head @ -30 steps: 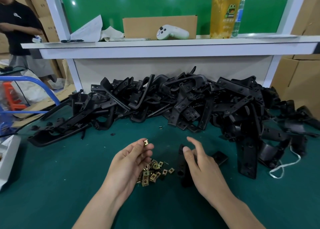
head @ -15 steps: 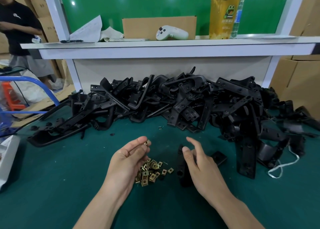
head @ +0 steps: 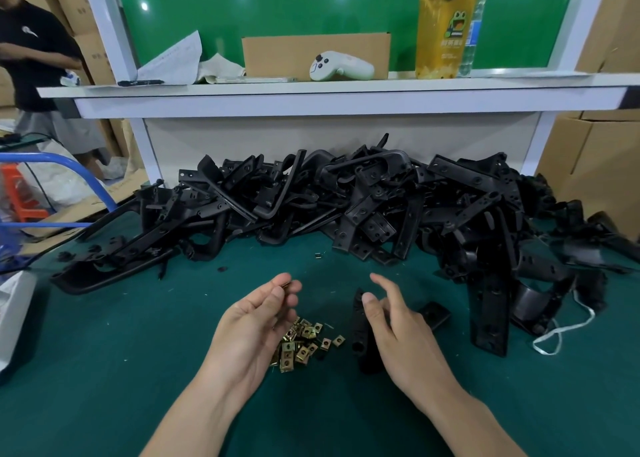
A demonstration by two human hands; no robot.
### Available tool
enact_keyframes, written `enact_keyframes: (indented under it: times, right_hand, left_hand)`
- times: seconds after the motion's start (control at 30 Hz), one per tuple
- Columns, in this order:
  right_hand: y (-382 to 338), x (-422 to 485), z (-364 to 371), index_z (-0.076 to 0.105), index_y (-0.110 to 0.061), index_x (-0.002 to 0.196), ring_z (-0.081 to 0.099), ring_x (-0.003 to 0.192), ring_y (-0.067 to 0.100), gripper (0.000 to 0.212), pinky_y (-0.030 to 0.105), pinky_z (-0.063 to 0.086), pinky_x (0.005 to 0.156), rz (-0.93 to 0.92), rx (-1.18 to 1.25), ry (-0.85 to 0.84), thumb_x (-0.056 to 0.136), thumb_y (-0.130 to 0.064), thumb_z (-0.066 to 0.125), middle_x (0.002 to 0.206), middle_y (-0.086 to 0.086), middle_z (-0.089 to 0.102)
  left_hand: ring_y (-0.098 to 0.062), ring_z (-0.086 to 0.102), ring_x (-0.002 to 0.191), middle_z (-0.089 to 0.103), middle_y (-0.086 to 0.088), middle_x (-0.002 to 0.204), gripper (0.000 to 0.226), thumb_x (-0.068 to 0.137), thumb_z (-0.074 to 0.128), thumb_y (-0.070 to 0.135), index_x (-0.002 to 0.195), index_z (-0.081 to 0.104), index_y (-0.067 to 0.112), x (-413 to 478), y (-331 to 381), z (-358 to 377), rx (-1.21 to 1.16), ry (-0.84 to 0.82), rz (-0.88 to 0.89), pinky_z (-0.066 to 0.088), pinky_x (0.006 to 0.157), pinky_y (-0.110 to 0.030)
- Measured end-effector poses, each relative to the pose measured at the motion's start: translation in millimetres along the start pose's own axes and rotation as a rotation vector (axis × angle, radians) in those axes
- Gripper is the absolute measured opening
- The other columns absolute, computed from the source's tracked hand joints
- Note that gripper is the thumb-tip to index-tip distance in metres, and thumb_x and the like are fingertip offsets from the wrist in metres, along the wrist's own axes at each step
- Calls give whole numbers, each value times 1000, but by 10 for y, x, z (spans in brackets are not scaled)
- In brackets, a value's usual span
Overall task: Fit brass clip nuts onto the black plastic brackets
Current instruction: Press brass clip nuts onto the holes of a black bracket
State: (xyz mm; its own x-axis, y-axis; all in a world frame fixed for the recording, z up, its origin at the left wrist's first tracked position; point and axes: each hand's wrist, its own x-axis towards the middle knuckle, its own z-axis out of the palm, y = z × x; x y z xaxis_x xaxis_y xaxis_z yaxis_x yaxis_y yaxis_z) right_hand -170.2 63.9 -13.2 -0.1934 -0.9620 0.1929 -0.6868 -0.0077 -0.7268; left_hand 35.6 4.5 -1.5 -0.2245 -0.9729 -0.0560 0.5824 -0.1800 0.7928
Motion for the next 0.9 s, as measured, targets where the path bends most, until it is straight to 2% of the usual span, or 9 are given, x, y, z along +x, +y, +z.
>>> enact_keyframes:
  times: [0.07,0.2,0.33,0.4,0.47,0.53,0.63,0.73,0.9]
  right_hand:
    - [1,1,0,20,-49,148,61,94,9,58,37,46,96,-3,7,8,94,-72,18,94,-17,63]
    - [-6,2,-3,22,-49,148,56,111,10,59,37,43,102,0,23,8,94,-73,18,97,-23,60]
    - [-26,-2,-9,23,-47,150,53,116,12,61,36,41,104,-6,21,7,94,-72,18,96,-25,59]
    - [-22,-4,-5,27,-43,151,57,100,8,59,33,44,98,-2,19,14,98,-67,20,75,-24,60]
    - [4,4,6,32,-39,151,50,65,1,50,16,43,76,-2,44,31,104,-53,25,53,-21,52]
    - [20,15,0,34,-38,151,41,46,5,43,13,38,55,9,88,28,108,-35,32,46,-12,45]
    - [25,27,-11,36,-41,150,38,43,6,48,16,38,49,17,107,13,106,-23,37,49,-9,47]
    - [27,18,-2,37,-47,147,40,45,5,46,16,39,50,7,122,12,106,-25,36,49,-13,48]
    - [12,12,5,41,-43,146,50,53,1,41,12,38,55,-20,110,9,108,-29,36,54,-23,52]
  left_hand:
    - [-13,71,80,75,-15,107,36,81,64,9,115,69,-1,4,4,1,-56,2,-25,60,72,-24]
    - [-13,71,78,75,-15,107,36,82,63,8,117,67,-1,26,2,-13,-117,17,-47,60,71,-24]
    - [-11,71,79,75,-13,107,35,83,64,10,116,69,2,14,16,-14,-62,5,-20,60,73,-24]
    - [-10,71,82,77,-8,105,26,88,64,11,113,72,8,-13,9,6,130,20,49,60,75,-24]
    - [-4,71,88,78,3,102,21,96,63,8,107,75,20,-54,-26,58,517,62,199,55,77,-18]
    - [3,69,92,77,16,97,24,97,64,9,102,75,29,-91,-111,120,797,59,327,48,78,-7]
    - [8,65,95,73,27,94,22,97,65,16,100,73,36,-134,-231,234,910,28,340,43,75,-1]
    - [13,62,96,70,32,97,22,97,65,23,98,72,44,-154,-330,290,1020,-20,334,40,78,1]
    - [10,62,97,69,32,96,25,98,63,32,94,67,57,-185,-387,293,1114,-77,317,42,80,-4]
